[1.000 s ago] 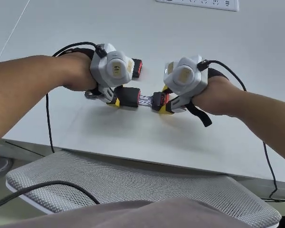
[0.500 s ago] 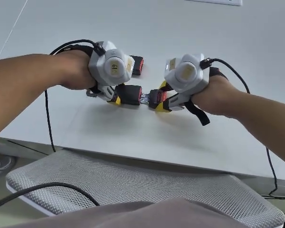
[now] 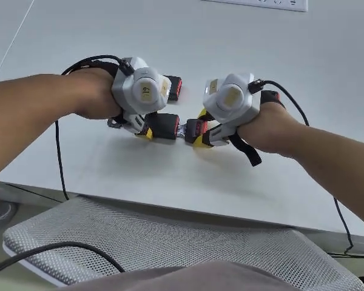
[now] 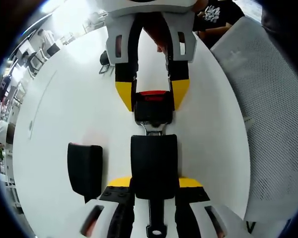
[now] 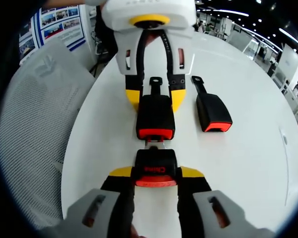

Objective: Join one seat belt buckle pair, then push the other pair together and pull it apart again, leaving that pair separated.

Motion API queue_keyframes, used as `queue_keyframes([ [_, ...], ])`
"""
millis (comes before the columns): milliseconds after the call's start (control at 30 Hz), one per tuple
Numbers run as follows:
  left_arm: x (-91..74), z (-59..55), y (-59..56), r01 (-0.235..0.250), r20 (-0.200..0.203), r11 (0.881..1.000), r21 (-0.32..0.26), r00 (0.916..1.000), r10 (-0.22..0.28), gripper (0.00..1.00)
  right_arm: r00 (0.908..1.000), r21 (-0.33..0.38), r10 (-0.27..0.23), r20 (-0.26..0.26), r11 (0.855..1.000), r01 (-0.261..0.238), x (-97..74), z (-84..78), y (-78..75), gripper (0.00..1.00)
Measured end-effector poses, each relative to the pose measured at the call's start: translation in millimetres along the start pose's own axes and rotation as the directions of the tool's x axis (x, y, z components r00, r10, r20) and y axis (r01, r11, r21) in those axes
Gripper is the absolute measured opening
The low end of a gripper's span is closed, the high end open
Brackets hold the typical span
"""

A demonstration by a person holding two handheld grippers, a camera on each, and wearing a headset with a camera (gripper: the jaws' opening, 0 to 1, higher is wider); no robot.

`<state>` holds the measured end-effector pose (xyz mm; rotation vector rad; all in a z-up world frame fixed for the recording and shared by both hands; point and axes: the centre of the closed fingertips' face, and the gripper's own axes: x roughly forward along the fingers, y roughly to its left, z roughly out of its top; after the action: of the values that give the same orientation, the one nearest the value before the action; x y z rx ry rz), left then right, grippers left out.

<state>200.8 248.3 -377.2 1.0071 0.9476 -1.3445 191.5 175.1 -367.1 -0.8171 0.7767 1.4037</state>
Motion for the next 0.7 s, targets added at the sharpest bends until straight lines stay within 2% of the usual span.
queue_keyframes([
  [67,0.4,-0.3,0.3,-0.001,-0.005,1.0,-0.009,1.0,0.001,0.31,1.0,0.005,-0.002,-0.002,1.0,0.002,0.3,1.8,0.7,0.31],
  [133,0.2,0.4,-0.2,0.001,-0.006,1.0,-0.008,1.0,-0.001,0.31,0.9996,0.022,0.0,0.027,1.0,0.0,2.1,8.5,1.5,0.31],
  [200,-0.5,0.3,-0.4,0.0,-0.006,1.0,-0.014,1.0,0.0,0.31,0.9999,0.01,-0.013,0.002,1.0,0.013,6.6,9.0,0.3,0.31],
  [300,-1.3,0.1,-0.3,-0.005,0.011,1.0,-0.019,0.9999,0.006,0.31,0.999,0.038,-0.001,0.045,0.999,0.0,5.0,7.7,-1.4,0.31],
  [700,-0.2,-0.7,2.9,-0.006,0.031,1.0,-0.02,0.9995,0.006,0.31,0.999,0.037,-0.006,0.044,0.999,0.004,5.0,8.9,-2.6,0.31],
])
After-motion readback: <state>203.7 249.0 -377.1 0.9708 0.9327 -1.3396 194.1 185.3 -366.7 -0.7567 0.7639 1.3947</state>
